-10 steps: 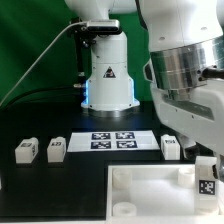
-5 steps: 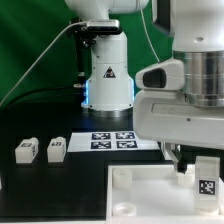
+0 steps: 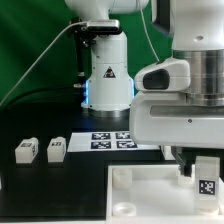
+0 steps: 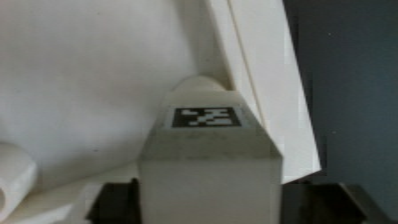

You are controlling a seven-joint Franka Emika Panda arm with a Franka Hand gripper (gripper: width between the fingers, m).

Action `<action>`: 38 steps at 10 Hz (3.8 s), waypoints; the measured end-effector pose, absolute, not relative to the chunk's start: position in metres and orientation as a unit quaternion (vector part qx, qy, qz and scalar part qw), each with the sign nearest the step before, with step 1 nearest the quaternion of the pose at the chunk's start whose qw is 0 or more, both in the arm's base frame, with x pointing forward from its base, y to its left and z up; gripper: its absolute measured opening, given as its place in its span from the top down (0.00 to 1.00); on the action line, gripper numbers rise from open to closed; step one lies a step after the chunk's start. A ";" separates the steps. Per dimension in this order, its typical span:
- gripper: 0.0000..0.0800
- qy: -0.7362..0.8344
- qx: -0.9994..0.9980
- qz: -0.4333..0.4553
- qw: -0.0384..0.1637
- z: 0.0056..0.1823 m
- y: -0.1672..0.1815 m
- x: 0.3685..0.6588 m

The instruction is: Assemble one leg

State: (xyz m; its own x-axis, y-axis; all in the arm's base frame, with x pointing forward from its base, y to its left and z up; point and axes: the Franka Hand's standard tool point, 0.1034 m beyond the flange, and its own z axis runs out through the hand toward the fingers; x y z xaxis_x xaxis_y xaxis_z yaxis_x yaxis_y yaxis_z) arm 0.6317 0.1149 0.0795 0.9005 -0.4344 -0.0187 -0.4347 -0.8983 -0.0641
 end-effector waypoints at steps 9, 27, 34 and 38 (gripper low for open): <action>0.63 0.713 -0.699 0.001 0.065 0.077 0.108 0.622; 0.51 0.013 -0.999 -0.036 0.010 0.085 0.121 0.630; 0.63 0.450 -0.892 -0.021 0.034 0.083 0.113 0.630; 0.63 0.625 -0.778 0.001 0.065 0.082 0.105 0.628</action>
Offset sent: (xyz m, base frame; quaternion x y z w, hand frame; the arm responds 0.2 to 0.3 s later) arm 0.0117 -0.0147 -0.0108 -0.0150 0.0000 0.3281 0.9445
